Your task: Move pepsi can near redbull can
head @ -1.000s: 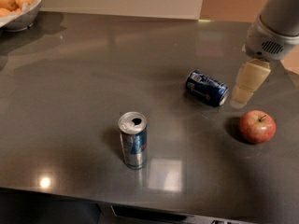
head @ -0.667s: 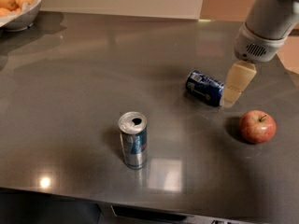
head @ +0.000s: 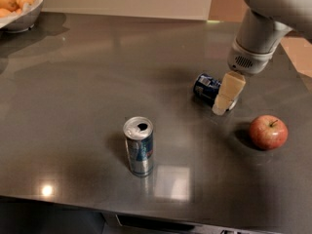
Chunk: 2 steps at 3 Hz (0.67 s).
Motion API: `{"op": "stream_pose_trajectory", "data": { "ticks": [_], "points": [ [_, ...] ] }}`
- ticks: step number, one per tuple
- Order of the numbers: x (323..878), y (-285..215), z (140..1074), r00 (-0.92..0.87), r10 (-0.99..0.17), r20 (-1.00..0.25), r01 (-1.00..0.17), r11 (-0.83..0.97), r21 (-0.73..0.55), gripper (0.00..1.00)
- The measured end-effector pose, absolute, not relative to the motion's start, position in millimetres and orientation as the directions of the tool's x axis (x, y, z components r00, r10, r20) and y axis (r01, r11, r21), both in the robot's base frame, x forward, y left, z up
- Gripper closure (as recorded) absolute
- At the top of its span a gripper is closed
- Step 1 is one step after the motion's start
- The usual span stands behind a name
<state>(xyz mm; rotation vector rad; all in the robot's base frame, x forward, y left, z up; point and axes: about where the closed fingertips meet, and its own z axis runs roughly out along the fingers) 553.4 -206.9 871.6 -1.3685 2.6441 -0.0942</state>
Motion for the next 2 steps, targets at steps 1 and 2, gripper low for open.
{"op": "stream_pose_trajectory", "data": {
  "ticks": [1,2],
  "points": [
    [558.1,-199.2,852.9,-0.593,-0.798,-0.108,-0.789,0.603,-0.119,0.0],
    [563.0,-196.5,841.2,-0.61,-0.786,-0.097,-0.78,0.618,-0.103,0.23]
  ]
}}
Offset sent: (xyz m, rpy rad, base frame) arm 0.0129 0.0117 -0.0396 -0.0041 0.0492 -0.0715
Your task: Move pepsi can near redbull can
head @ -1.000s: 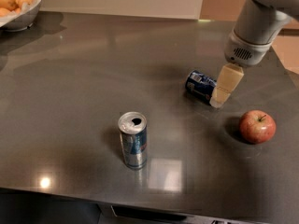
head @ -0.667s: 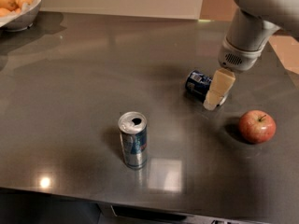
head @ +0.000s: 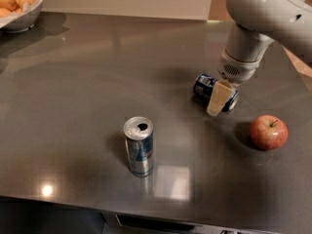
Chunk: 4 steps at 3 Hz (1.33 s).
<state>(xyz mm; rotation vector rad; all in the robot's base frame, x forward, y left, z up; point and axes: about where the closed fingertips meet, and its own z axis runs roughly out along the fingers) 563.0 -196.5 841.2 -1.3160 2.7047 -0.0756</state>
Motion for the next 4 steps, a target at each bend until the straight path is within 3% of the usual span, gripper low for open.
{"op": "stream_pose_trajectory", "data": {
  "ticks": [3,4],
  "points": [
    [540.6,-187.9,851.2,-0.547,-0.831,-0.106,-0.833,0.552,-0.034,0.93],
    [510.4,-168.2,862.8,-0.449,-0.885,-0.12,-0.893,0.451,0.018,1.0]
  ]
}}
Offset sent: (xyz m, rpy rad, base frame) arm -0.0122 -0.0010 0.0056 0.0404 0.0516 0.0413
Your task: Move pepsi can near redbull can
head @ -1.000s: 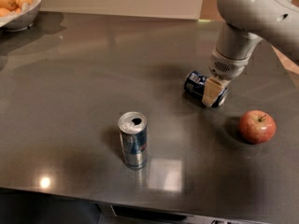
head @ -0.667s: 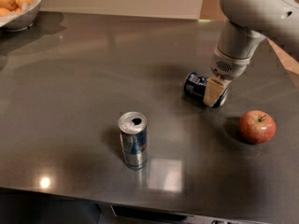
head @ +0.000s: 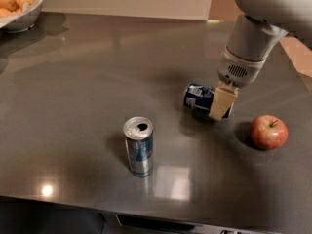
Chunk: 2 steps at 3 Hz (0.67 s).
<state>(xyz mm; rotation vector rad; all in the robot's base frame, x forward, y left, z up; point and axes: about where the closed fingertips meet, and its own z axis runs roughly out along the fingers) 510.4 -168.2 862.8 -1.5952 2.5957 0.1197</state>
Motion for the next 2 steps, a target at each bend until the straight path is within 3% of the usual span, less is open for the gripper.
{"op": "stream_pose_trajectory", "data": {
  "ticks": [2],
  "points": [
    [444.9,-124.4,868.7,-0.213,-0.967,-0.136,-0.974,0.201,0.101,1.0]
  ]
}}
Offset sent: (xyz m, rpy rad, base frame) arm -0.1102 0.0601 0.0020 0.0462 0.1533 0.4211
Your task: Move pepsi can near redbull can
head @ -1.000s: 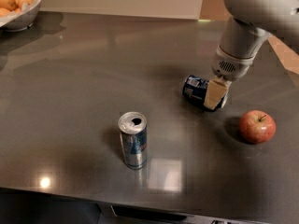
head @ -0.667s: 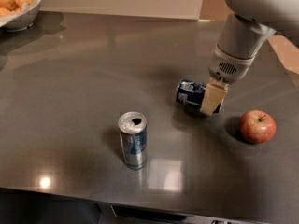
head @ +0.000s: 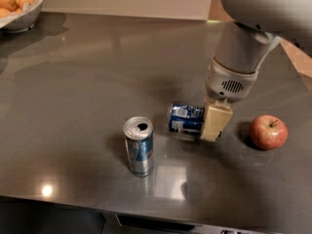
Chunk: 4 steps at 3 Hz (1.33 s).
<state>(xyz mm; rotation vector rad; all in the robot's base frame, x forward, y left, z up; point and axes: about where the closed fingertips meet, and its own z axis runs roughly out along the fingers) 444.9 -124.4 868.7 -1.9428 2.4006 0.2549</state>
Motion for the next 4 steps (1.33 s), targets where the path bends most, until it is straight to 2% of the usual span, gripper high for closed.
{"op": "stream_pose_trajectory", "data": {
  "ticks": [1,2,4],
  "points": [
    [427.5,-116.5,859.7,-0.145,-0.981,-0.131,-0.983,0.128,0.129,1.0],
    [419.0,-114.6,851.9,-0.105,-0.986,-0.127,-0.984,0.085,0.154,0.82],
    [412.0,-112.7,845.6,-0.071,-0.988,-0.137,-0.984,0.047,0.171,0.35]
  ]
}}
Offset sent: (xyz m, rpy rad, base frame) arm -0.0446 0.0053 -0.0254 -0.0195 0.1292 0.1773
